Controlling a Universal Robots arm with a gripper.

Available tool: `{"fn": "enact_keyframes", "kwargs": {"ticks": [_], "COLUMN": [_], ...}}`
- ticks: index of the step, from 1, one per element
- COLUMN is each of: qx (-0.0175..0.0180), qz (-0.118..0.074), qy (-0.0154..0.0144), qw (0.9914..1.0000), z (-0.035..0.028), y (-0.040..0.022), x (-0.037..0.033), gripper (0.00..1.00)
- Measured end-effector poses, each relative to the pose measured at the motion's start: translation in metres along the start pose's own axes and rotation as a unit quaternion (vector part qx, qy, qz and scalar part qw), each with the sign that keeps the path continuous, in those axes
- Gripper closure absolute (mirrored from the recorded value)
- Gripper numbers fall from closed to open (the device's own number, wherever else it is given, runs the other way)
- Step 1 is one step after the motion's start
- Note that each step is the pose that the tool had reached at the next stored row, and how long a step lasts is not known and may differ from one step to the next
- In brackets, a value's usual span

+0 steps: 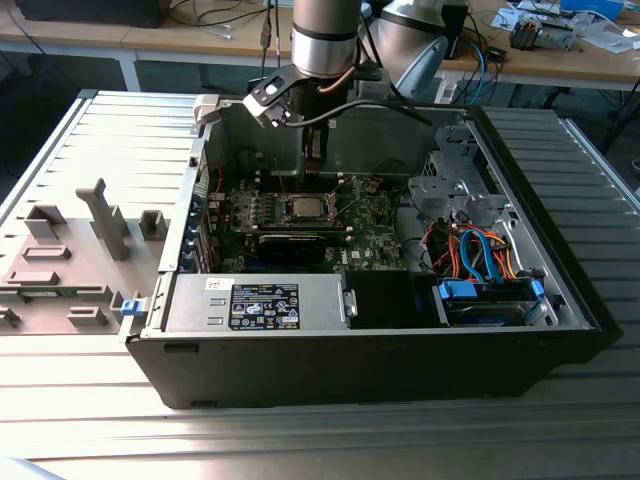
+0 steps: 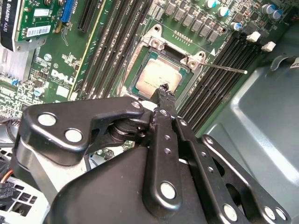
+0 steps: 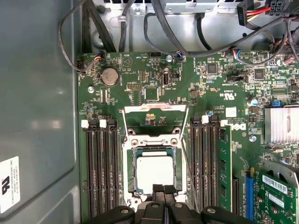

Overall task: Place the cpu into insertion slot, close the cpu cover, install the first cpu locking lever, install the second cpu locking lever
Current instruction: 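Place the cpu into insertion slot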

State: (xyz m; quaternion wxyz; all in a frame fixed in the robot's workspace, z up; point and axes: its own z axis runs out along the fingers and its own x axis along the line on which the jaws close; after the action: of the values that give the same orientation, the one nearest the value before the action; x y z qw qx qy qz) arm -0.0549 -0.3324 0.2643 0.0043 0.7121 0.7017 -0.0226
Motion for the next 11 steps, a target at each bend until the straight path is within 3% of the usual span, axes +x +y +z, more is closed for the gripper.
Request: {"fn": "enact_keyframes", "kwargs": {"ticks": [11], "qx": [0.0], "qz": [0.0], "qy": [0.0001], "qw": [1.0], "z": [-0.0079], "y": [-0.0002], "x": [-0.0003], "gripper": [0.89]}}
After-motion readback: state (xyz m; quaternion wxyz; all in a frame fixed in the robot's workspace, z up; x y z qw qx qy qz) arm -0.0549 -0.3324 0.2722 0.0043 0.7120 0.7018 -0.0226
